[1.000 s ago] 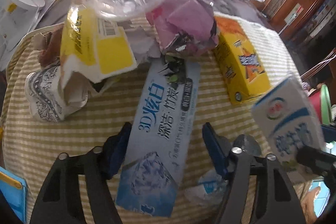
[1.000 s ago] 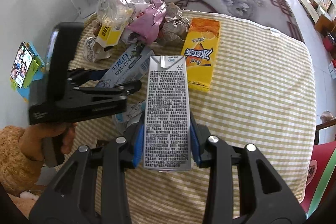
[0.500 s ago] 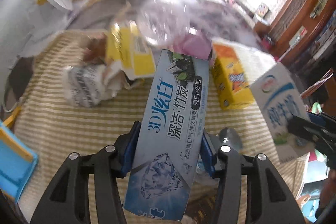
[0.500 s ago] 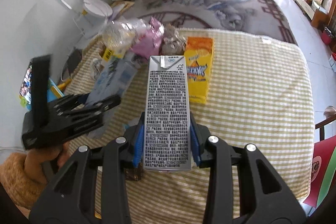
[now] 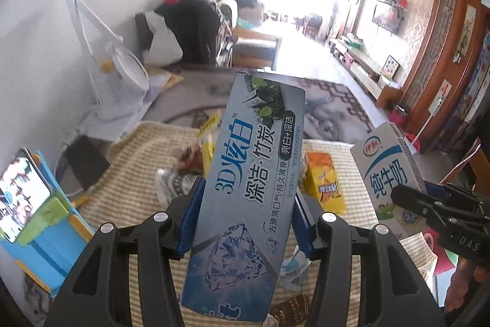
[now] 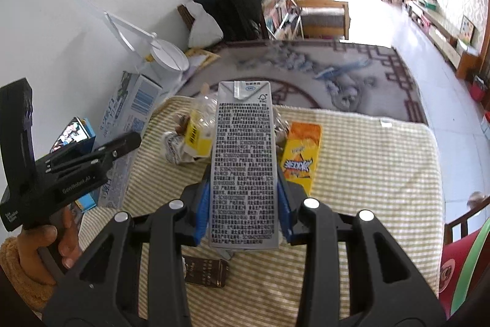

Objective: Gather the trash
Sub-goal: 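Drop the milk carton into the red bin with the right gripper while the left carries toothpaste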

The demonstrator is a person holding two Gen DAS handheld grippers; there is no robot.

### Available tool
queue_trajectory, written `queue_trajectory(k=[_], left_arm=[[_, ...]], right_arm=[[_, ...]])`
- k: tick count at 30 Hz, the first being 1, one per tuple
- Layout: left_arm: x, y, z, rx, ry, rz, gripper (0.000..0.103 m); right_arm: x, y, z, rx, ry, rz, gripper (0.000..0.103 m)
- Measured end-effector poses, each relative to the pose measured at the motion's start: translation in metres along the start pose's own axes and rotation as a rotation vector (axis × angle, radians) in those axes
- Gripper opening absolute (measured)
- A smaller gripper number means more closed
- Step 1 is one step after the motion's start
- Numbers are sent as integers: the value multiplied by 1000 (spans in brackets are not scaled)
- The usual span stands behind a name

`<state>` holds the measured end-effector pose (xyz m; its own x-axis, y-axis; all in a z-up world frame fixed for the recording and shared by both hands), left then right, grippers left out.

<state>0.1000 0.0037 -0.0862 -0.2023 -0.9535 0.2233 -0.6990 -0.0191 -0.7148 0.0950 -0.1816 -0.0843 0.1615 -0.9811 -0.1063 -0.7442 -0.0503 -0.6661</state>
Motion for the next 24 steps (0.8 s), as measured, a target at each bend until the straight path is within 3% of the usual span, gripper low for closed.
queue_trajectory(k=[12,19,24], left_arm=[[30,15,-16,18,-8,-8,49],[81,34,-30,59,-42,-32,49],[135,56,-34,78,-55,-51,49]], right_arm=[[21,15,-30,32,-3,-9,36],[57,28,-61,57,-53,-66,36],[104,48,-84,43,-73,-97,36]])
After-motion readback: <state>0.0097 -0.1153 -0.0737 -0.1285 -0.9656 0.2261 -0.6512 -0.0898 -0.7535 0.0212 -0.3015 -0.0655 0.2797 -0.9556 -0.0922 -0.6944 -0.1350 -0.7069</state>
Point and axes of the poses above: each gripper's, at about its wrist camera, not at the fingertips, and z roughly the way its jaws point, x to its right, y to its underside, the point moved 3 cm from there along z, roughly the way its jaws point, and after that the axes turned 10 degrees about y, right-handed, at the moved point
